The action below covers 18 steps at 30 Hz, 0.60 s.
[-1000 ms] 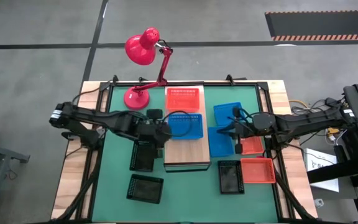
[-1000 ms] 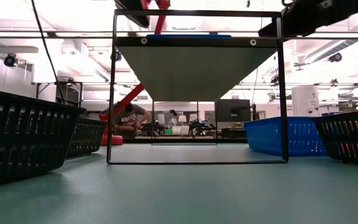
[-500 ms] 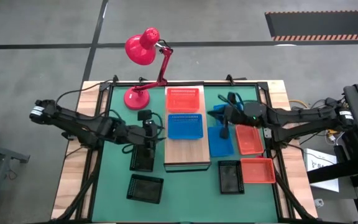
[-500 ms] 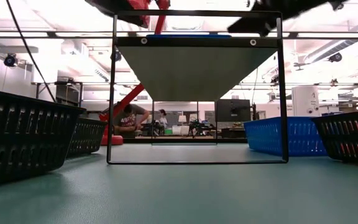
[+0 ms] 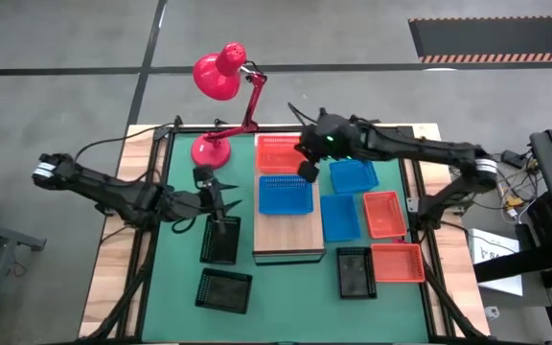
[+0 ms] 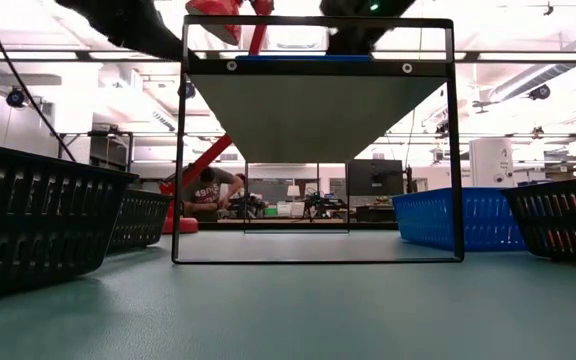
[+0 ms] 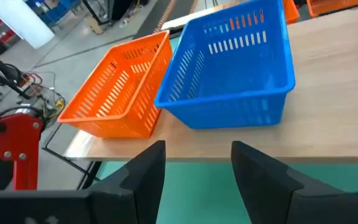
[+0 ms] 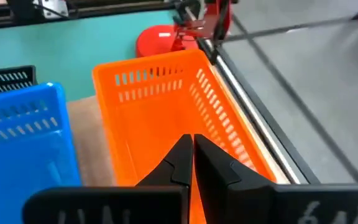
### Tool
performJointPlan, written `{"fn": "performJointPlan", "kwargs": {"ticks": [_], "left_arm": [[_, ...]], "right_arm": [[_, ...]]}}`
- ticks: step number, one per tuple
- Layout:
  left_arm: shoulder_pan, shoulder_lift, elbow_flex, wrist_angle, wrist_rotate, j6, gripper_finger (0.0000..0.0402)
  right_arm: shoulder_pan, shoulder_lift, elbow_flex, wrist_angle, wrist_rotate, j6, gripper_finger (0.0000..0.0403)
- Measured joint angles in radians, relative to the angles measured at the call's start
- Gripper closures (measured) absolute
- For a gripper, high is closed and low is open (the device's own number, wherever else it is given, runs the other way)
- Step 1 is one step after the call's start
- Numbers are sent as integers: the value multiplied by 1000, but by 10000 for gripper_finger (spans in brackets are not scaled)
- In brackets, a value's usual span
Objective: Stack baskets on shelf by color
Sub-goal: Adjust the bins on the shelf
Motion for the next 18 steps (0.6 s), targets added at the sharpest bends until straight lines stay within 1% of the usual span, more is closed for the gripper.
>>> {"fn": "performJointPlan", "kwargs": {"ticks": [3,7,12,18], "left_arm": [[0,-38,-47,37,-2,31,233],[0,-86,-52,49,-3,93,233],[0,-144,-69,45,-3,90,233],[0,-187,-105,35,-2,78,233]], "right_arm": [[-21,85,86,-62,-51,-14,394],[-53,167,152,-96,-79,-15,394],[-91,231,188,-114,-80,-13,394],[-132,259,198,-112,-80,-2,394]]}}
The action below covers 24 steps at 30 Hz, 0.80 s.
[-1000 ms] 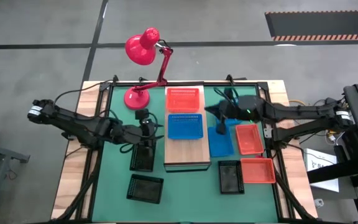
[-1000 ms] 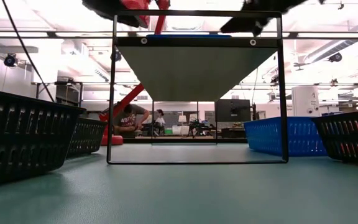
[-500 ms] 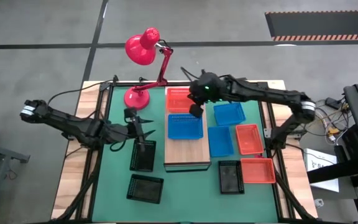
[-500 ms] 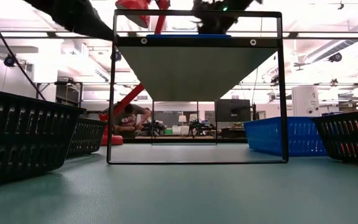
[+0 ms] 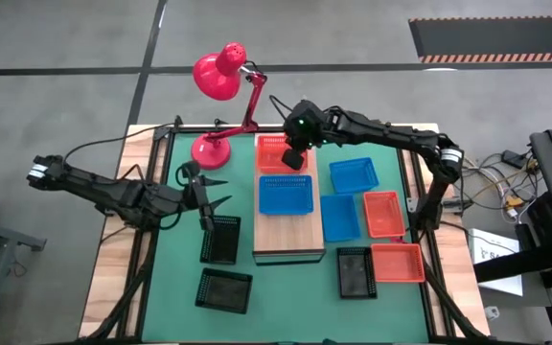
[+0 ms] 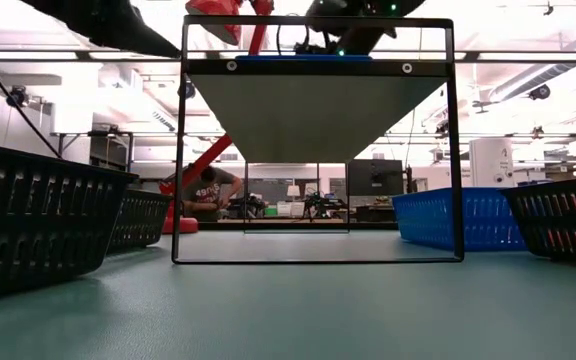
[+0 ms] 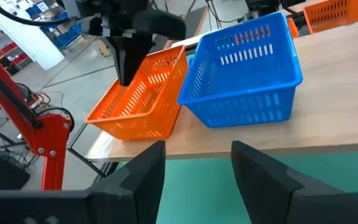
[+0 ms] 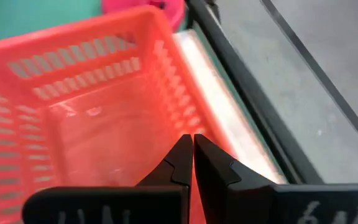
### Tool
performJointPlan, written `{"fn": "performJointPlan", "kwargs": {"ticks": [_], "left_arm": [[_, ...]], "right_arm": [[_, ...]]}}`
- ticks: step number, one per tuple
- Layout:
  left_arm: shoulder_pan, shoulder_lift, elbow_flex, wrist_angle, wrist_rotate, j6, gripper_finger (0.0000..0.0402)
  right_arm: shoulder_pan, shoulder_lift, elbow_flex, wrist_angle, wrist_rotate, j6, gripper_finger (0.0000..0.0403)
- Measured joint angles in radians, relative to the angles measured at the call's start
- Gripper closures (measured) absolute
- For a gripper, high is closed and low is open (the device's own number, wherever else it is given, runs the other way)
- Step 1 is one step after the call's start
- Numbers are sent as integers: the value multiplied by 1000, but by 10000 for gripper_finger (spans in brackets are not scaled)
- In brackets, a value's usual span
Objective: Stack baskets on shelf by color
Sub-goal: Adjust the bins on the shelf
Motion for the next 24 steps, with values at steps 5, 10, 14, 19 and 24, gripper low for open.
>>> {"fn": "performJointPlan", "kwargs": {"ticks": [5,10,14,19,24], "left_arm": [[0,-5,1,4,0,0,233],[0,-3,1,1,1,1,233],[0,-1,1,2,1,1,233],[0,0,1,5,1,2,233],[0,2,2,5,1,2,233]], "right_arm": [[-30,12,0,12,0,15,394],[-51,24,0,38,0,14,394],[-57,19,0,43,1,11,394],[-57,12,6,44,0,10,394],[-43,4,56,26,-14,14,394]]}}
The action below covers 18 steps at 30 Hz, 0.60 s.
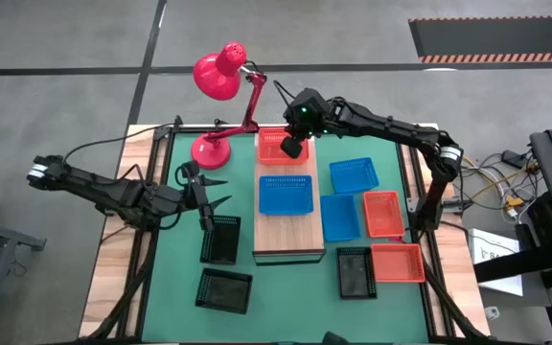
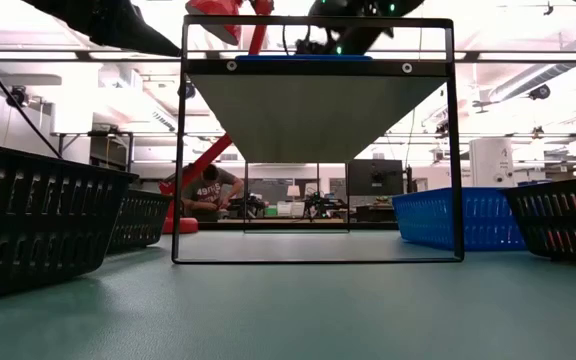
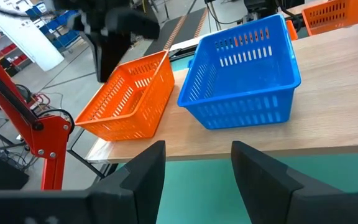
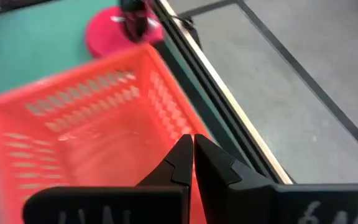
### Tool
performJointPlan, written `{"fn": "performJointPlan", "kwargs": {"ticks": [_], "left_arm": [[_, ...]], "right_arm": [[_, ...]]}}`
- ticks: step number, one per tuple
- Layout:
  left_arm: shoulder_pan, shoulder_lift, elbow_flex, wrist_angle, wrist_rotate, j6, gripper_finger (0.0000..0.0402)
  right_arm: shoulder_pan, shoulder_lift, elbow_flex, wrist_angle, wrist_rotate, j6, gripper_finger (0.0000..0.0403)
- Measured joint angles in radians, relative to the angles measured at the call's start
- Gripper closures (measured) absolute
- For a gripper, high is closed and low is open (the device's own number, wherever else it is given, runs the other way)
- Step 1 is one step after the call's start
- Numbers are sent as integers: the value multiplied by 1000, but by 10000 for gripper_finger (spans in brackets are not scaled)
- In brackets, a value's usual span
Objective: Stack baskets on shelf by color
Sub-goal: Adjust the bins on the shelf
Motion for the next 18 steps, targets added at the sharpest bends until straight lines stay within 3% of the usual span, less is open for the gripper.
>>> {"fn": "performJointPlan", "kwargs": {"ticks": [6,12,14,18], "left_arm": [[0,0,0,1,2,0,233],[1,2,3,7,2,0,233],[1,2,3,4,2,0,233],[0,3,3,5,2,0,233]], "right_arm": [[76,-47,63,-84,-93,1,394],[194,-75,63,-190,-375,-32,394],[233,-71,58,-226,-373,-38,394],[285,-60,23,-233,-238,-31,394]]}}
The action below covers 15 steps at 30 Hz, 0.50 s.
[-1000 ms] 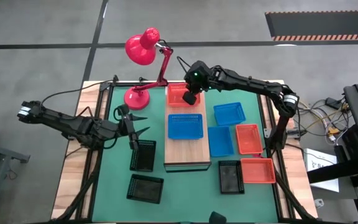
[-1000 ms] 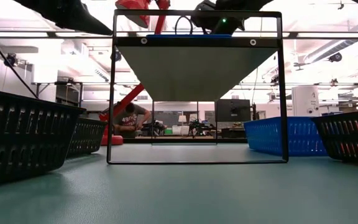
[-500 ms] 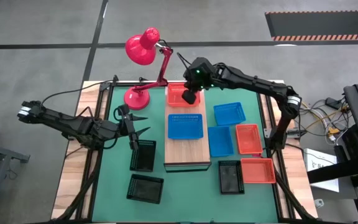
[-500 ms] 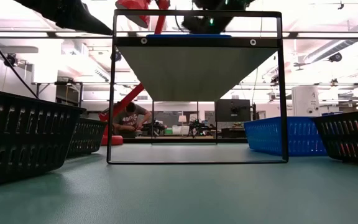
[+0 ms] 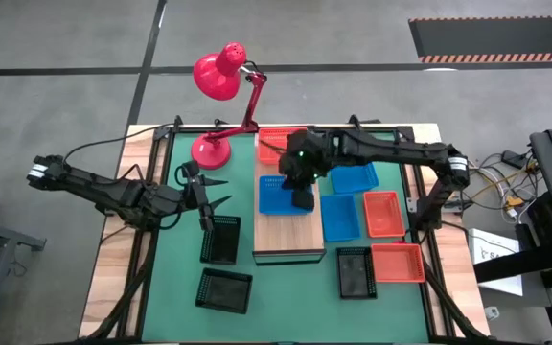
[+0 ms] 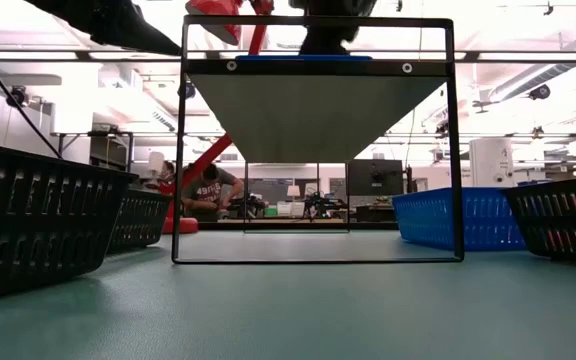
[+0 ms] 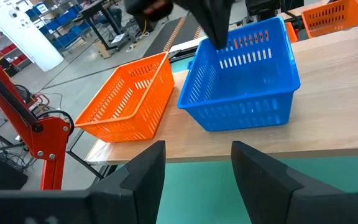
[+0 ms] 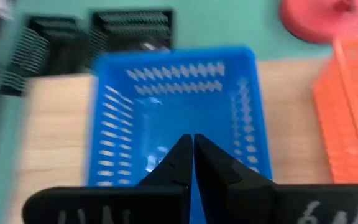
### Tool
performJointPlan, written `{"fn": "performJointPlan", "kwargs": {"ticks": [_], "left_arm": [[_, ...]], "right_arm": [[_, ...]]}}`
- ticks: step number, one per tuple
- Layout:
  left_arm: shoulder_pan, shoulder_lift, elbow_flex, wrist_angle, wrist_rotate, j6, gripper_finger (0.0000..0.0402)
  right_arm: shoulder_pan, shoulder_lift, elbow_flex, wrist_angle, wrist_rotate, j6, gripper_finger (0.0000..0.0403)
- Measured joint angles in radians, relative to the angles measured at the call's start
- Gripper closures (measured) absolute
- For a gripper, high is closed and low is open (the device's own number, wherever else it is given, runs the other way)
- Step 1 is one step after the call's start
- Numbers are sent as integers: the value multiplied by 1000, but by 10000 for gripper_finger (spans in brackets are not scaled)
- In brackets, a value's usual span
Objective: Stack baskets on shelf by color
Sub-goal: Adjust the bins on the shelf
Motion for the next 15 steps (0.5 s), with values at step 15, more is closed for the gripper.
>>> {"fn": "performJointPlan", "kwargs": {"ticks": [15], "left_arm": [[0,0,0,-3,-1,0,233]], "right_arm": [[27,0,-56,14,201,26,394]]}}
